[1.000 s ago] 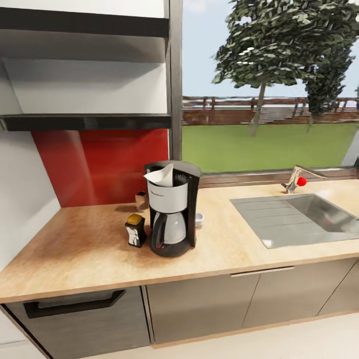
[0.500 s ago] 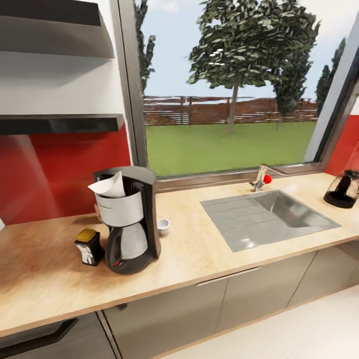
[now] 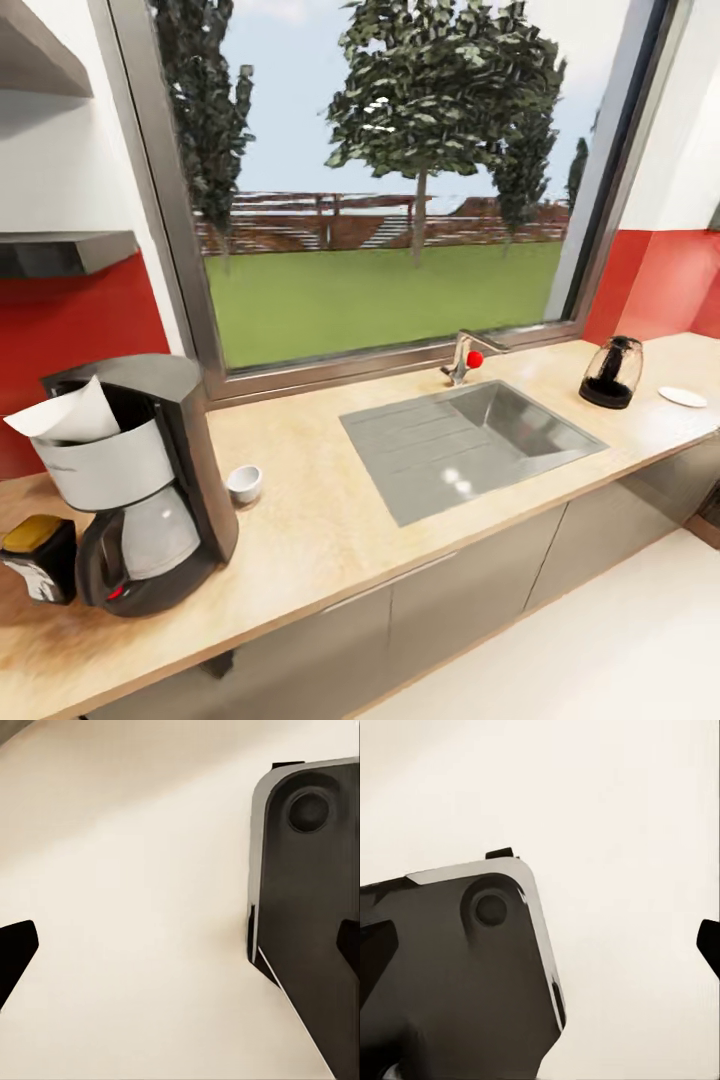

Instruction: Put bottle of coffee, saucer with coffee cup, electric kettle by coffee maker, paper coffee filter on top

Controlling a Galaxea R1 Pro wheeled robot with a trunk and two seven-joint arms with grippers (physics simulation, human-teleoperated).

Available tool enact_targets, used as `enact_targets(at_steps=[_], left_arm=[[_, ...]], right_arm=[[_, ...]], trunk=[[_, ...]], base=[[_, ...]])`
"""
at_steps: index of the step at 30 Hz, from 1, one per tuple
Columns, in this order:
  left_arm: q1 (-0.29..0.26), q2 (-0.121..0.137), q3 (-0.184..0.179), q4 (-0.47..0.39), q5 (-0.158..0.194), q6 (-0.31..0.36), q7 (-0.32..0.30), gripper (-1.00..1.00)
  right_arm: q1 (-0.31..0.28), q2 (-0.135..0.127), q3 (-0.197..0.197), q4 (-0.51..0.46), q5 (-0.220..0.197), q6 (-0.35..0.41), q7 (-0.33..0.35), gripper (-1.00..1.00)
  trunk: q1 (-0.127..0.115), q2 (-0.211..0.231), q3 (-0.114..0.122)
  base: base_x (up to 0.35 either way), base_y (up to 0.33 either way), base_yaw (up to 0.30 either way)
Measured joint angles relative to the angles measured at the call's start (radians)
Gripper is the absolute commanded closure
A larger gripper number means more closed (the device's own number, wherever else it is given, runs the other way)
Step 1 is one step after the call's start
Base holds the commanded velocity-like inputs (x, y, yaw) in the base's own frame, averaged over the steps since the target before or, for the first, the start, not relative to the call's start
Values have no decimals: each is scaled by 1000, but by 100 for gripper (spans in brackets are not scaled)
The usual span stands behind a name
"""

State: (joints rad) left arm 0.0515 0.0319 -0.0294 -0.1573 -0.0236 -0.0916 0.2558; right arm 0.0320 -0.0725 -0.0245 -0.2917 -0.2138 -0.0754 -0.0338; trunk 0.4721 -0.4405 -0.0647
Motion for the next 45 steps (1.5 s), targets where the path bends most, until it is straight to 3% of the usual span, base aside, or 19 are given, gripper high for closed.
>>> enact_targets(at_steps=[24,45], left_arm=[[0,-3,0,-2,-1,-3,2,-100],[0,-3,1,-2,4,-6,2,-100]], right_arm=[[0,6,-4,19,-4,-1,-9,-100],[0,6,-4,19,-3,-1,-9,-100]], trunk=[[0,0,0],[0,0,0]], base=[[177,-273,-5],[14,-311,0]])
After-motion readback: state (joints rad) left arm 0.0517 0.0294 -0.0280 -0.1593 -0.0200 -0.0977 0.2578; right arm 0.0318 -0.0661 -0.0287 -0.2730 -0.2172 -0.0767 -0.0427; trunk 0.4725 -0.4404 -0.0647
